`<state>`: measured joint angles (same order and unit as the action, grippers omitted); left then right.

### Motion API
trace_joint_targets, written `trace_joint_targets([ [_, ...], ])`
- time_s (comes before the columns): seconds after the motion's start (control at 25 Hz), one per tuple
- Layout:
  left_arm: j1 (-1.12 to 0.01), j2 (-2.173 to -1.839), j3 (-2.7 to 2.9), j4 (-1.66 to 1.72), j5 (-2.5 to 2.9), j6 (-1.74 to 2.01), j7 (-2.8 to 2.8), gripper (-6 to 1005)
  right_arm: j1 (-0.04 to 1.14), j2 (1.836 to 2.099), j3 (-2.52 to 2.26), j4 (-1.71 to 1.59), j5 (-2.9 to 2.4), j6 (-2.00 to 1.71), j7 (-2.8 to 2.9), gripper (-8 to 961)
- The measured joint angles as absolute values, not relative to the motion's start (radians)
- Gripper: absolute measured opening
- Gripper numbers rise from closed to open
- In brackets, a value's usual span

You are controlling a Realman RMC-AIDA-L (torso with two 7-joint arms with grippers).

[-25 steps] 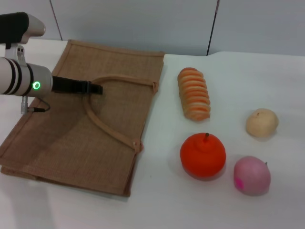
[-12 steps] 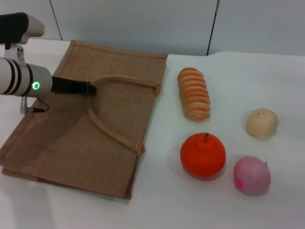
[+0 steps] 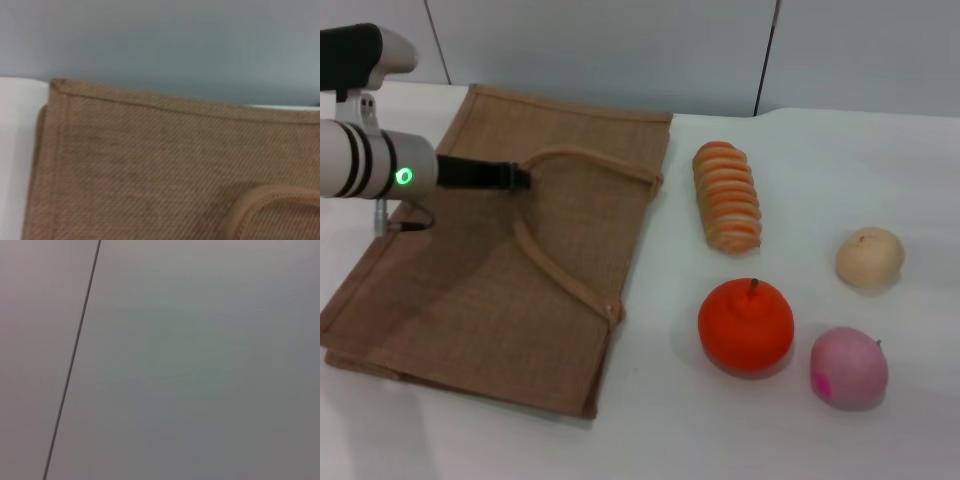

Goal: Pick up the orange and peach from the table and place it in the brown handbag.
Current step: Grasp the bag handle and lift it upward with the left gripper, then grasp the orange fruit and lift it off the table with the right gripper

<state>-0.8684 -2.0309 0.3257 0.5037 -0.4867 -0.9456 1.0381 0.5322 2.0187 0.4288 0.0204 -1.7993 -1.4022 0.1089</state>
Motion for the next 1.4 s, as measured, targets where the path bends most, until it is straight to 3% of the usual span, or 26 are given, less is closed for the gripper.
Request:
trace_joint_targets([
  [0.96, -0.761, -2.027, 0.314, 0.475, -1.046, -1.226, 1.455, 120, 0.630, 2.010, -0.031, -0.244, -1.951, -1.375, 0.661, 771],
  [1.4, -0.680, -2.025, 0.315, 0.475, -1.259, -1.363, 1.579, 120, 0.685, 1.985, -0.149, -0.335, -2.168, -1.466, 0.893, 771],
])
